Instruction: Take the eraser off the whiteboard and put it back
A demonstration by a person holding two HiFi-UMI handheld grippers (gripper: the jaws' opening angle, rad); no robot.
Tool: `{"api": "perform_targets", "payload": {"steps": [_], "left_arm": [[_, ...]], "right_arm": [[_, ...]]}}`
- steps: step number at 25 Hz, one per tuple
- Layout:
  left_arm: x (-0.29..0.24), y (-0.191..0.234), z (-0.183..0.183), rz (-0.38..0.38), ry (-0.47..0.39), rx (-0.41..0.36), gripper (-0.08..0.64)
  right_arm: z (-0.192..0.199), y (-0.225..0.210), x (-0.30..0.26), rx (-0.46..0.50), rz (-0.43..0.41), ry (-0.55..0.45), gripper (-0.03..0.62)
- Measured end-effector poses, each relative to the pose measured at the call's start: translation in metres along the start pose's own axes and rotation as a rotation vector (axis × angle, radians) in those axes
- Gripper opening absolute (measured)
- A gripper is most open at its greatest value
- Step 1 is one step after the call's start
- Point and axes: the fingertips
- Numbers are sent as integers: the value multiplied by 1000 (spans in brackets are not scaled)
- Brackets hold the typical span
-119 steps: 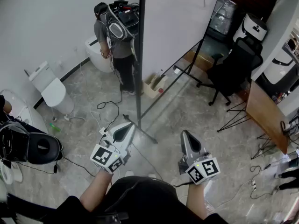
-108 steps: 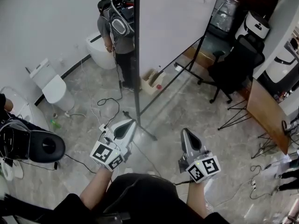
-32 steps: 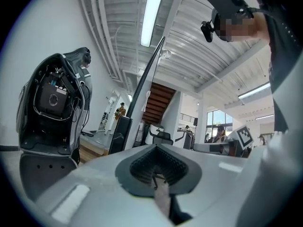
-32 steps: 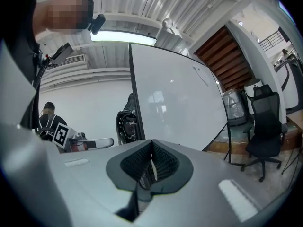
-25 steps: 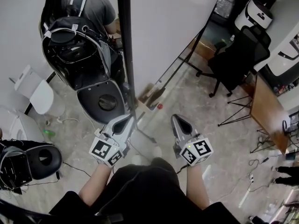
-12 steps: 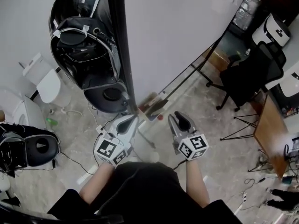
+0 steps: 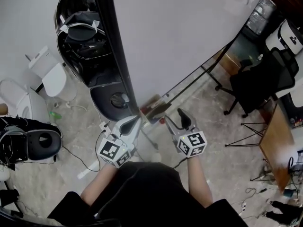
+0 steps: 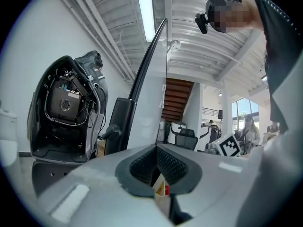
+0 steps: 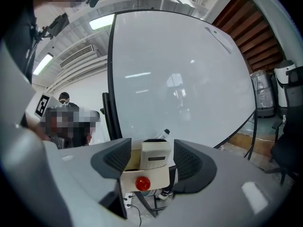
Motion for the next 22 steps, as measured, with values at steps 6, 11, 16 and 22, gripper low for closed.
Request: {"api": "perform_targets", "payload": {"steps": [6, 11, 16, 22], "left_arm": [[-5, -6, 4, -26, 18, -7, 5], [-7, -10, 8, -32, 26, -6, 5], [-7, -10, 13, -48, 34, 3, 5], [-4, -7, 14, -68, 39, 5, 5]], "right_arm": [[6, -9, -8, 5, -17, 32, 308], [10, -13, -15, 10, -24, 47, 324], [13, -16, -23, 13, -38, 60, 337], [14, -13, -31, 29, -56, 72, 348]]}}
Point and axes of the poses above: the fingertips, and each gripper's own axes: x backward along the fingers, y to its left, z out of its underside, and after that the axes turned 14 degrees about -x, right-handed
